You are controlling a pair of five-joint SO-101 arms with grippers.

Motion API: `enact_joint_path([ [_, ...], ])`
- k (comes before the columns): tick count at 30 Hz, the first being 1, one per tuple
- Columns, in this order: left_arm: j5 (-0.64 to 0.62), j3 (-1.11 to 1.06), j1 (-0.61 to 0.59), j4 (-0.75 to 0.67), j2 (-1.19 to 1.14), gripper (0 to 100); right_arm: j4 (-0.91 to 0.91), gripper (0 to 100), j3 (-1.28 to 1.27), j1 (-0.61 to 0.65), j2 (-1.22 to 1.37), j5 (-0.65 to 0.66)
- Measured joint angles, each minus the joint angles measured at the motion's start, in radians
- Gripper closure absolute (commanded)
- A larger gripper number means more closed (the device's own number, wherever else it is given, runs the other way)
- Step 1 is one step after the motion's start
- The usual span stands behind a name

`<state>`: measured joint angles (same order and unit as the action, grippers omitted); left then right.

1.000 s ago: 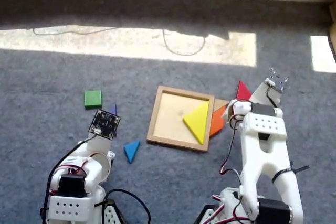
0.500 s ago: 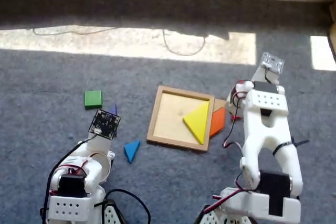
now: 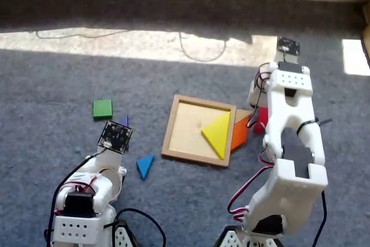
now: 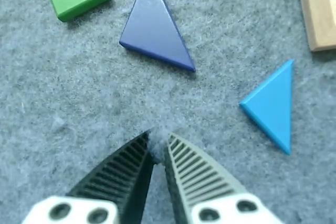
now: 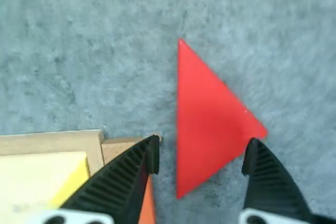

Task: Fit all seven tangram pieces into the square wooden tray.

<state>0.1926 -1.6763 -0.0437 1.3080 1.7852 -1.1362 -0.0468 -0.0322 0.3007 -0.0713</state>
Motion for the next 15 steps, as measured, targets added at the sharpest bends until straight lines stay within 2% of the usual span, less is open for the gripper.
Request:
enact_joint_path([
  [7, 0.000, 0.000, 0.000, 0.000, 0.000, 99, -0.005, 74.1, 0.043, 0.000, 0.040, 0.066],
  [15, 0.000, 0.000, 0.000, 0.000, 0.000, 99, -0.150, 74.1, 0.135, -0.008, 0.040, 0.089],
])
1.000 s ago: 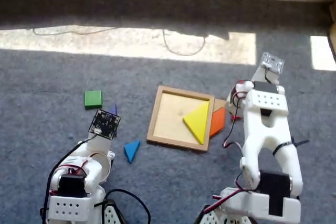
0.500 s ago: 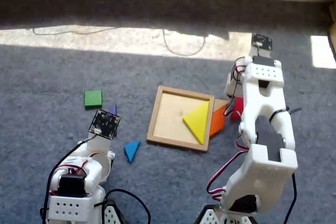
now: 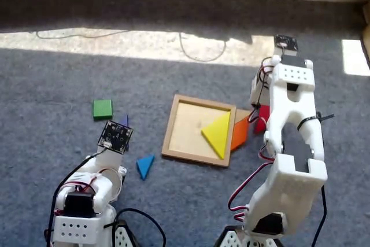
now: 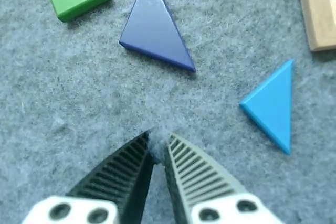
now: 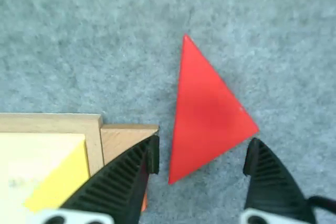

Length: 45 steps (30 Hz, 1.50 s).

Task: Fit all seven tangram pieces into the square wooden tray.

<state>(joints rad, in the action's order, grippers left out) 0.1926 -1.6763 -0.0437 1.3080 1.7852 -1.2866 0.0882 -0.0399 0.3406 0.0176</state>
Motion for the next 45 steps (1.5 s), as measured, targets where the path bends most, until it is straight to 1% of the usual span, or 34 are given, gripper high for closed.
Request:
enact_joint_path([
  [2, 0.000, 0.000, 0.000, 0.000, 0.000, 99, -0.009, 71.7, 0.015, 0.000, 0.000, 0.002],
  [6, 0.000, 0.000, 0.000, 0.000, 0.000, 99, -0.009, 62.7, 0.018, 0.000, 0.000, 0.002],
  [16, 0.000, 0.000, 0.000, 0.000, 0.000, 99, -0.014, 62.6, 0.018, 0.000, 0.008, 0.002],
  [22, 0.000, 0.000, 0.000, 0.000, 0.000, 99, -0.002, 62.6, 0.029, 0.000, 0.163, 0.002],
  [26, 0.000, 0.000, 0.000, 0.000, 0.000, 99, 0.000, 62.6, 0.058, -0.002, 0.203, 0.002],
  [43, 0.000, 0.000, 0.000, 0.000, 0.000, 99, 0.000, 62.8, 0.078, -0.002, 0.209, 0.002],
  [45, 0.000, 0.000, 0.000, 0.000, 0.000, 99, 0.000, 64.2, 0.078, -0.002, 0.209, 0.002],
])
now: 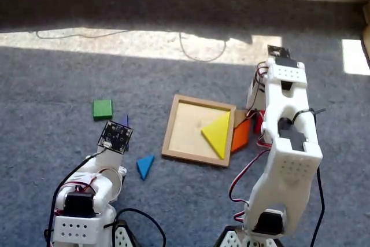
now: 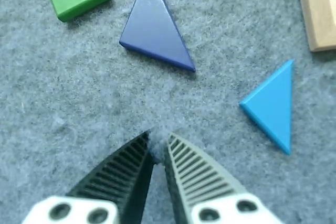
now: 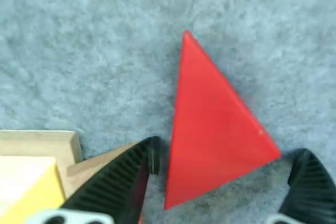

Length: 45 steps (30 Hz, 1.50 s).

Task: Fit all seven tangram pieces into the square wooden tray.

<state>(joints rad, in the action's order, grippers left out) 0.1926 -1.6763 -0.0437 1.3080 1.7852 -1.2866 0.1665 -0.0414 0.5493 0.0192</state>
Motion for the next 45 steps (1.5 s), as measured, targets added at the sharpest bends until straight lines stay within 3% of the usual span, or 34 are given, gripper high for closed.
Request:
enact_joint_path([
  [5, 0.000, 0.000, 0.000, 0.000, 0.000, 99, 0.000, 73.7, 0.000, 0.000, 0.000, 0.000],
  [19, 0.000, 0.000, 0.000, 0.000, 0.000, 99, -0.017, 73.8, 0.009, -0.002, 0.000, 0.000],
  [26, 0.000, 0.000, 0.000, 0.000, 0.000, 99, -0.091, 59.8, 0.129, -0.032, 0.014, 0.000],
  [38, 0.000, 0.000, 0.000, 0.000, 0.000, 99, -0.106, 59.8, 0.155, 0.017, 0.014, 0.080],
  [45, 0.000, 0.000, 0.000, 0.000, 0.000, 99, -0.109, 59.8, 0.209, 0.021, 0.155, 0.083],
])
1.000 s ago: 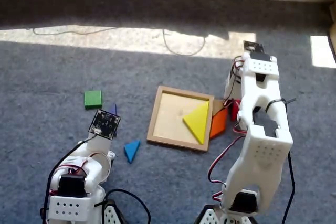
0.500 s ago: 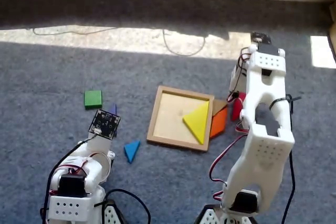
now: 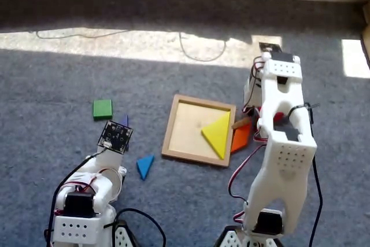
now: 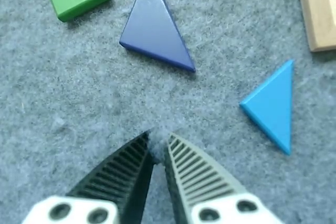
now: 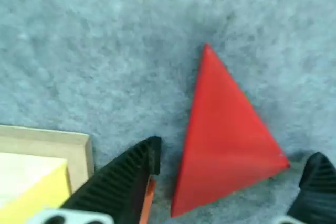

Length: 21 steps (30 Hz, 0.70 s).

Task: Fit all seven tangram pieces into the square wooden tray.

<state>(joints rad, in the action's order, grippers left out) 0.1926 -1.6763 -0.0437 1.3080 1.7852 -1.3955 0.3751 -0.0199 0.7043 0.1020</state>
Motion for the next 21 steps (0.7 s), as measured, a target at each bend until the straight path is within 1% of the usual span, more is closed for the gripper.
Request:
enact_joint_path([
  [4, 0.000, 0.000, 0.000, 0.000, 0.000, 99, -0.021, 59.8, 0.061, 0.002, 0.031, 0.002],
  [11, 0.000, 0.000, 0.000, 0.000, 0.000, 99, -0.124, 59.8, 0.101, 0.000, 0.041, 0.000],
  [16, 0.000, 0.000, 0.000, 0.000, 0.000, 99, -0.132, 59.8, 0.101, 0.000, 0.043, -0.055],
  [21, 0.000, 0.000, 0.000, 0.000, 0.000, 99, -0.132, 59.8, 0.101, 0.000, 0.043, -0.069],
])
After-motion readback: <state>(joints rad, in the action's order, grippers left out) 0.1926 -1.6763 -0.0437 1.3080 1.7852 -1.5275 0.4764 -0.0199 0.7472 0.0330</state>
